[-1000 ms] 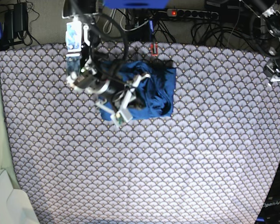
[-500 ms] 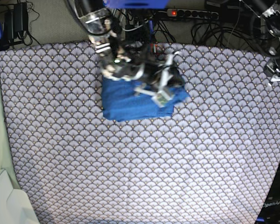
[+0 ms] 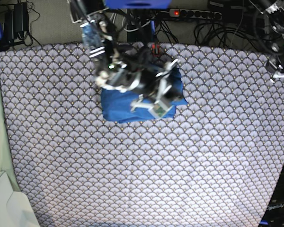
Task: Fold the T-shirt properly
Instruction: 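Release the folded end and pull the right gripper back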
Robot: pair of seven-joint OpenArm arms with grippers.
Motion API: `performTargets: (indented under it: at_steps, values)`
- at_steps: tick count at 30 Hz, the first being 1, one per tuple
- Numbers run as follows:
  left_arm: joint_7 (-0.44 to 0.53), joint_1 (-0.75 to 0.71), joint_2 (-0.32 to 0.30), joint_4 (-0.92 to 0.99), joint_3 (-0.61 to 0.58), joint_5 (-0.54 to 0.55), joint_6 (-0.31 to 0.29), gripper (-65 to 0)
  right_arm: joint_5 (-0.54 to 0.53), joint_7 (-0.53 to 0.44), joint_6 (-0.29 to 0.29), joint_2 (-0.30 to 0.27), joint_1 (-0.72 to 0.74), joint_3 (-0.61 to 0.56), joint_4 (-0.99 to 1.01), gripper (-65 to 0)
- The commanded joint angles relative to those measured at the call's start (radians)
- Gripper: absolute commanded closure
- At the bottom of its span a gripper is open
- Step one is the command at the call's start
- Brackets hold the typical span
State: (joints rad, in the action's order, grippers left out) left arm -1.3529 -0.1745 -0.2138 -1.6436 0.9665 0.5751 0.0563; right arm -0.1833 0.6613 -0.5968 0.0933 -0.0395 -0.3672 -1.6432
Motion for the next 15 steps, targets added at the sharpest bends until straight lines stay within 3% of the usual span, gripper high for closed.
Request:
performTargets:
  at_steps: [1, 8, 15]
  values:
    - [-0.023, 0.005, -0.017, -0.011, 0.004, 0.027, 0.001, -0.4, -0.023, -0.019, -0.004, -0.007, 0.003, 0.015, -0.042, 0.0]
    - [-0.043, 0.023, -0.005, -0.010, 0.006, 0.085, 0.003, -0.2, -0.023, 0.065, -0.004, -0.056, -0.010, 0.168, -0.137, 0.0]
    - [-0.043, 0.042, 0.012, 0.055, 0.004, 0.082, 0.010, -0.5, -0.025, 0.128, -0.004, -0.059, -0.023, 0.239, -0.140, -1.5]
